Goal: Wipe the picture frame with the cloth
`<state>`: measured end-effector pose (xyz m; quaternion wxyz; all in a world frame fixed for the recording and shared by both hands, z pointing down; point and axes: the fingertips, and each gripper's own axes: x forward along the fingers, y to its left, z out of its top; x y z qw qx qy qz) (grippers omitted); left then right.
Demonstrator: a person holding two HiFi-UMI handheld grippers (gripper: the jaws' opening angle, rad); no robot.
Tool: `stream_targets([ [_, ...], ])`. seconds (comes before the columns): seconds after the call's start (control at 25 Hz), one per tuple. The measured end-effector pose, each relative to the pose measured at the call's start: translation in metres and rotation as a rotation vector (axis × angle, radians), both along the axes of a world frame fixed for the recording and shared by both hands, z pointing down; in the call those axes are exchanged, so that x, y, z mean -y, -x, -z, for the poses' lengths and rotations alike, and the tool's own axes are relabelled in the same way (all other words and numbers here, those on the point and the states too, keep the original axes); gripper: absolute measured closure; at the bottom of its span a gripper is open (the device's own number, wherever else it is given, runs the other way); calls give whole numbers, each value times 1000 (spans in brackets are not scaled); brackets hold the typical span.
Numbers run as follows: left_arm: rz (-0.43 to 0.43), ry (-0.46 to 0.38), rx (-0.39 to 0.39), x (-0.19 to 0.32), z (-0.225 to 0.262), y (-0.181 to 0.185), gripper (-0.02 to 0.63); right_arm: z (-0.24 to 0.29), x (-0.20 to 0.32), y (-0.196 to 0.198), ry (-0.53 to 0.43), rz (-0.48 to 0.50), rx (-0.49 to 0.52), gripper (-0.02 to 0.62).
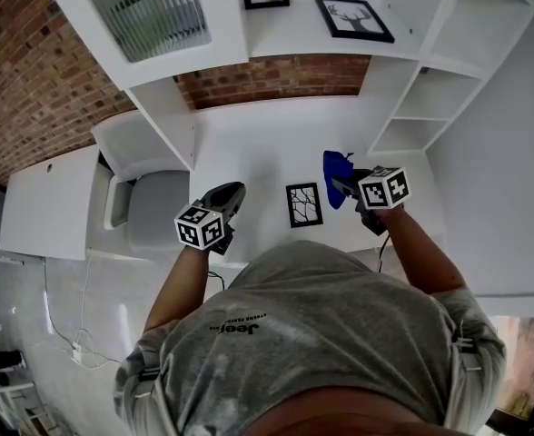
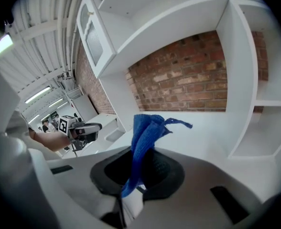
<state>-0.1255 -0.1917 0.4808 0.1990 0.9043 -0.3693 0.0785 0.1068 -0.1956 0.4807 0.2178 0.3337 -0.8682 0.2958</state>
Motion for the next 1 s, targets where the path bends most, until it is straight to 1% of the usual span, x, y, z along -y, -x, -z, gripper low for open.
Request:
stream_targets([
  [0.16, 36, 1, -80, -4, 18, 7, 583, 19, 8, -6, -73, -30, 14, 543],
  [0.28, 55, 6, -119, -5, 28, 13, 586, 32, 13, -13, -112, -59, 30, 543],
  [0.56, 68, -3, -140, -3, 46, 20, 586, 81, 26, -23, -301, -82, 30, 543],
  [0.68, 65, -9, -152, -3, 54, 17, 588, 94, 27, -24, -358, -83, 36, 543],
  [0.8, 57, -15, -151, -3, 60, 13, 587, 96, 25, -24, -377, -80, 40, 543],
  [1.0, 44, -26, -146, -1, 67, 10, 588, 93, 25, -24, -374, -85, 41, 543],
])
